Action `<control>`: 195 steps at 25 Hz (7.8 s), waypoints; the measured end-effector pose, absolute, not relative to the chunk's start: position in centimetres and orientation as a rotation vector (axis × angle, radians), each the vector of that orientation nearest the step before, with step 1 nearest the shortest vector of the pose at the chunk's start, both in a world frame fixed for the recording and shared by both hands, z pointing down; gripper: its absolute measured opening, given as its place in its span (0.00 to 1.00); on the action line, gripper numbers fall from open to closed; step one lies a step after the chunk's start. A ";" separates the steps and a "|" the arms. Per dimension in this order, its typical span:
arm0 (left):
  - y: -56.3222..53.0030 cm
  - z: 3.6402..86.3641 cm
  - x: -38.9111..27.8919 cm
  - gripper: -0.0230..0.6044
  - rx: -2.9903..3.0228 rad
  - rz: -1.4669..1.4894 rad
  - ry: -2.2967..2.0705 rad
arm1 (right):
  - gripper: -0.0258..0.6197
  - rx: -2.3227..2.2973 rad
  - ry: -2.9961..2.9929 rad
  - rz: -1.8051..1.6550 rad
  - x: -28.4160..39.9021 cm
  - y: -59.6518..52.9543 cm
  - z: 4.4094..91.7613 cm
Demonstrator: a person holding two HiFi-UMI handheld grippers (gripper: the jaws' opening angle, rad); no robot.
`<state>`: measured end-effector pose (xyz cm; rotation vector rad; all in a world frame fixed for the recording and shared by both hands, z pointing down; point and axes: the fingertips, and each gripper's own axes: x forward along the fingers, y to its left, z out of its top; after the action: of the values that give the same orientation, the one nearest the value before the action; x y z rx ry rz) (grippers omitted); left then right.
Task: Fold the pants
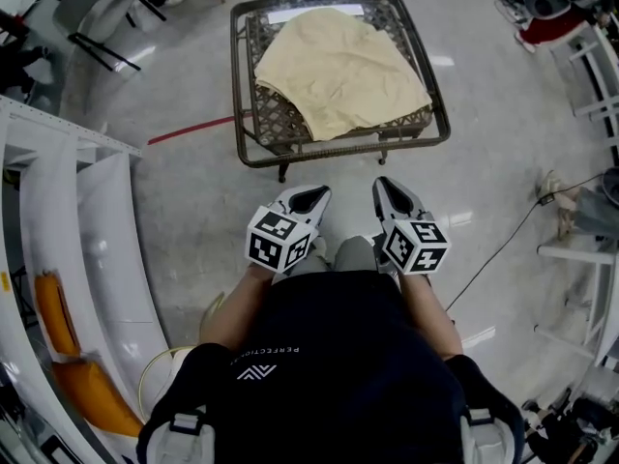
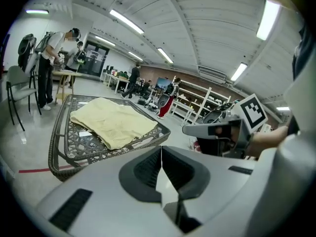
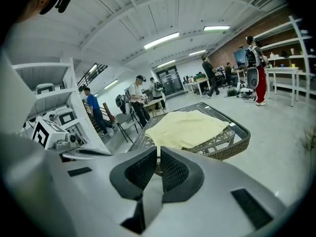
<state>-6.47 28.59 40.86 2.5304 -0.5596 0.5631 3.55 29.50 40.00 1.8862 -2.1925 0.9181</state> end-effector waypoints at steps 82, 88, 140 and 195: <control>11.9 54.5 1.0 0.31 1.978 0.996 -1.025 | 0.34 1.323 -1.854 0.905 28.0 8.7 56.7; 12.8 55.6 1.2 0.37 1.945 1.034 -0.970 | 0.34 1.312 -1.831 0.862 28.1 8.5 57.0; 11.6 50.1 0.2 0.08 2.022 0.992 -1.107 | 0.12 1.503 -1.960 0.701 28.2 3.5 49.4; -6.5 48.7 -11.2 0.08 1.998 0.875 -1.056 | 0.12 1.501 -2.089 0.558 10.6 -25.4 44.6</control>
<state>-11.23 -6.45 48.70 1.9984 -1.0556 0.8746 10.63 -25.39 44.55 1.5009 -2.0885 0.5582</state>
